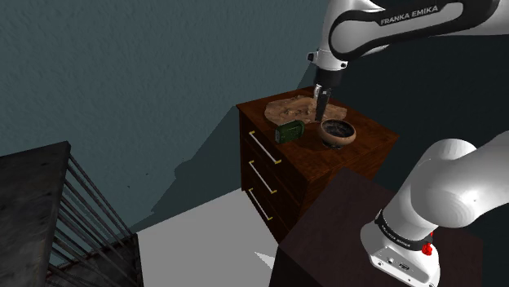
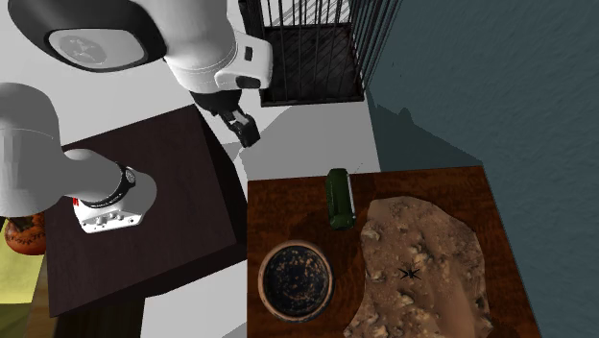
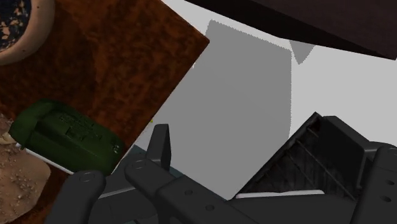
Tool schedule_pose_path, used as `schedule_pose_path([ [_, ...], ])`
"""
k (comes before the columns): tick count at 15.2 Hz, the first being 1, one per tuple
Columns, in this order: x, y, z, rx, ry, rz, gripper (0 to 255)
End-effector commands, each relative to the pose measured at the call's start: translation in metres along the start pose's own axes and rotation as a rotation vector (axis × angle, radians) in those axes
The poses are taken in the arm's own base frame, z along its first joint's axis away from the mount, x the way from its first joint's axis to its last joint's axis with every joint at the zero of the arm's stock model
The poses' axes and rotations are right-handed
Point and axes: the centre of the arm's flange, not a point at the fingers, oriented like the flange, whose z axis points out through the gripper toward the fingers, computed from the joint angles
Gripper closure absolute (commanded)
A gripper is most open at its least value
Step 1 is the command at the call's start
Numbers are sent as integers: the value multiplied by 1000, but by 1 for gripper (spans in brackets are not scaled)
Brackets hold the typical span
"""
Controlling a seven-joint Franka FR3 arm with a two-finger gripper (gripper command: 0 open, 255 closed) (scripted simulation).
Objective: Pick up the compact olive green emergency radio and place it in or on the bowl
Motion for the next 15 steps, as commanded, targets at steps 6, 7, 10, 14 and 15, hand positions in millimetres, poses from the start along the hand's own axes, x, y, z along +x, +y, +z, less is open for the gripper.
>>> schedule_pose_path([
  [6, 31, 74, 52, 2, -13, -185, 0],
  [7, 36, 84, 59, 3, -15, -211, 0],
  [10, 53, 113, 82, 5, -21, -288, 0],
  [14, 79, 148, 112, 7, -28, -392, 0],
  [15, 86, 157, 119, 7, -30, -418, 0],
])
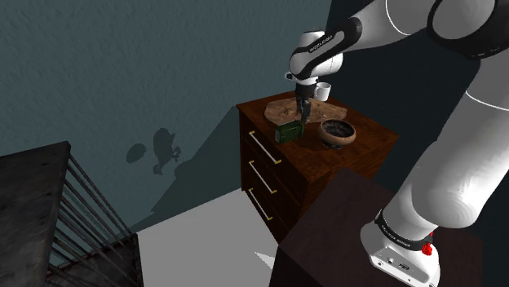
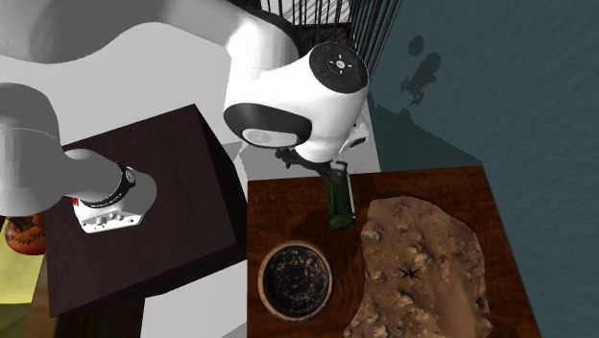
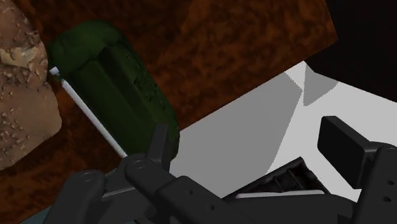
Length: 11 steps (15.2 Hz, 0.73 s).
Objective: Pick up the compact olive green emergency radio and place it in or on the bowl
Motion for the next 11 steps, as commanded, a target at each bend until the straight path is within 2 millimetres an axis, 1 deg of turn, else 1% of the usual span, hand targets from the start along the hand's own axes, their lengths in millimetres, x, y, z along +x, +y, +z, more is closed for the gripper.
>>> schedule_pose_path([
  [1, 6, 20, 18, 0, -4, -56, 0],
  [9, 44, 99, 77, 5, -18, -260, 0],
  [11, 44, 99, 87, 5, -18, -260, 0],
])
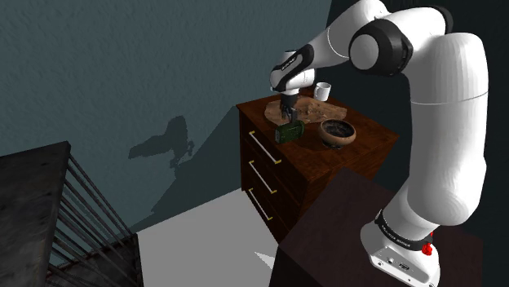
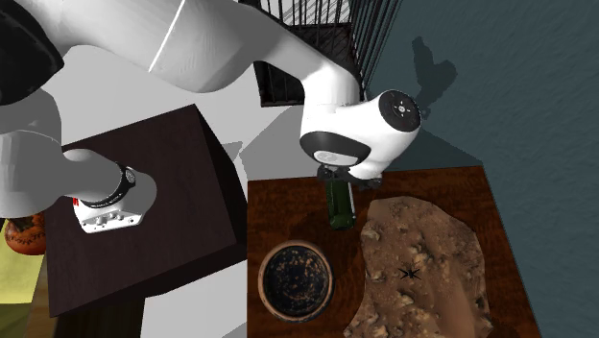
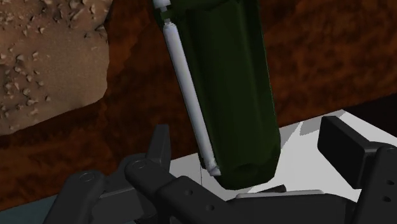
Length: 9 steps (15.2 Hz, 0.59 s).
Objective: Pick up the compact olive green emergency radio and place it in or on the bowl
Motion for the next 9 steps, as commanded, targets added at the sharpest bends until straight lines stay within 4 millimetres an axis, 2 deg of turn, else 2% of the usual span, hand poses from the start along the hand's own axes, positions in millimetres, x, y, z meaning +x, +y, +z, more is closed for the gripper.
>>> schedule_pose_path([
  [1, 1, 4, 12, 0, 0, -7, 0],
  [6, 1, 4, 36, 0, 0, -7, 0],
  [9, 1, 4, 36, 0, 0, -7, 0],
])
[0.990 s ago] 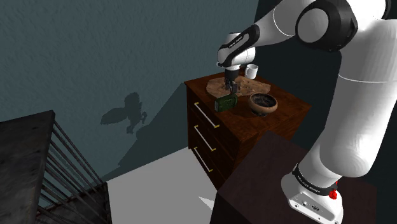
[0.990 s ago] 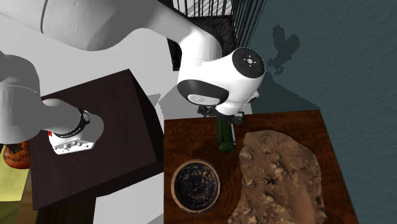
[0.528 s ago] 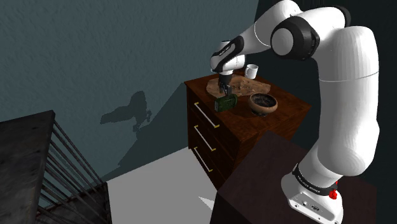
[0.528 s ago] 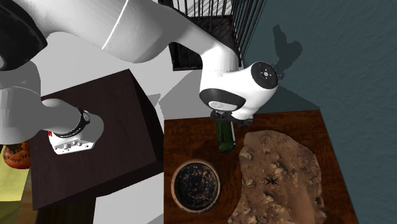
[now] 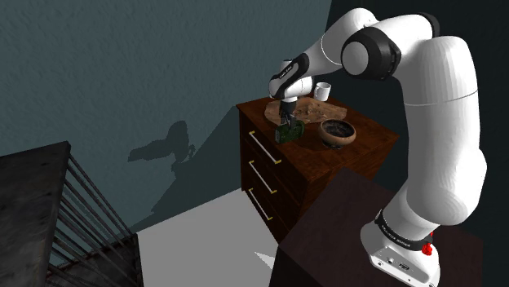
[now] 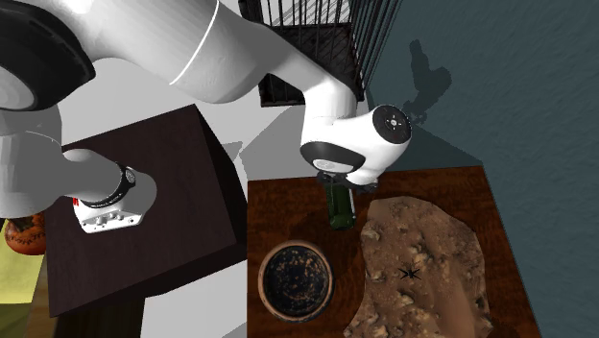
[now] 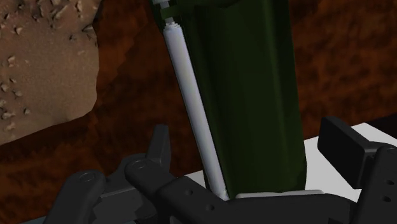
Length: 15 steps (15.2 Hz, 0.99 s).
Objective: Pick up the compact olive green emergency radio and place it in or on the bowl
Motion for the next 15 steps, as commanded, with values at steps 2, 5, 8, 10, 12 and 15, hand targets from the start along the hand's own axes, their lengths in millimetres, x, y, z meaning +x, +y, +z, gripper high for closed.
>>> schedule_pose_path([
  [2, 0, 0, 0, 0, 0, 0, 0],
  [5, 0, 0, 0, 0, 0, 0, 0],
  [8, 0, 0, 0, 0, 0, 0, 255],
  [10, 0, 0, 0, 0, 0, 0, 255],
  [12, 0, 0, 1, 0, 0, 0, 255],
  [15, 0, 0, 0, 0, 0, 0, 255],
])
